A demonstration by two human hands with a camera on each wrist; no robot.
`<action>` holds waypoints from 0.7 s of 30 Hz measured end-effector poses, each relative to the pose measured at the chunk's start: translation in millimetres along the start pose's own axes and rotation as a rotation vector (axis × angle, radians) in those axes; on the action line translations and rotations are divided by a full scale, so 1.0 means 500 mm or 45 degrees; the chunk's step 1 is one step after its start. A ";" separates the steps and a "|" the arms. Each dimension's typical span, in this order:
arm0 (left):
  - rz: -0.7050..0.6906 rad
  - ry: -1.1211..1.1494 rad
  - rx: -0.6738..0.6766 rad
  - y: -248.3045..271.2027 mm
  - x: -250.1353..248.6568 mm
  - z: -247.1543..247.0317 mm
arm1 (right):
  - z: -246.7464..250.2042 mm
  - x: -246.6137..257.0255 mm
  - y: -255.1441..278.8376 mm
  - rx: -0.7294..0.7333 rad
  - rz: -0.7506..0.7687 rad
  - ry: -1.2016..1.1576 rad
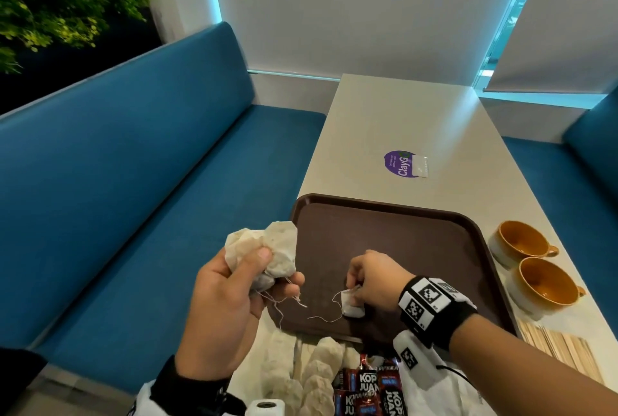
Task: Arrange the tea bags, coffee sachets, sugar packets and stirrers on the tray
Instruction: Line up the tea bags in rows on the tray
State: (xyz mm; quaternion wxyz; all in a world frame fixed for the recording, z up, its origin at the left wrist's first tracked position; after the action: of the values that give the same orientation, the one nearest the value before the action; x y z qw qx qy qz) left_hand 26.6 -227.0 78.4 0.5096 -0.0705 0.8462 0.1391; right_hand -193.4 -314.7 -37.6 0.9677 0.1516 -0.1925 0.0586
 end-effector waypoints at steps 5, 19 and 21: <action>0.036 -0.128 -0.059 -0.023 0.044 0.026 | 0.032 -0.002 0.000 -0.037 -0.014 -0.127; 0.031 -0.485 -0.139 -0.076 0.144 0.066 | 0.175 0.110 -0.205 -0.480 0.085 -0.338; 0.044 -0.486 -0.134 -0.081 0.143 0.066 | 0.172 0.124 -0.241 -0.435 0.114 -0.314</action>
State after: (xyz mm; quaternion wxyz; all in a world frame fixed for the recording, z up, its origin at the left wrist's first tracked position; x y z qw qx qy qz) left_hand 31.2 -253.6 -6.1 0.6539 -0.0548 0.7268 0.2030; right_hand -146.1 -452.8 29.9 0.9450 -0.0175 -0.3230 0.0490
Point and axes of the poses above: each hand's wrist, its own y-axis away from the middle knuckle, its own z-axis out of the back of the hand, x = y × z, the point moved 9 cm from there along -y, towards the middle knuckle, and after that the axes turned 10 degrees about -x, right-handed, at the moved point
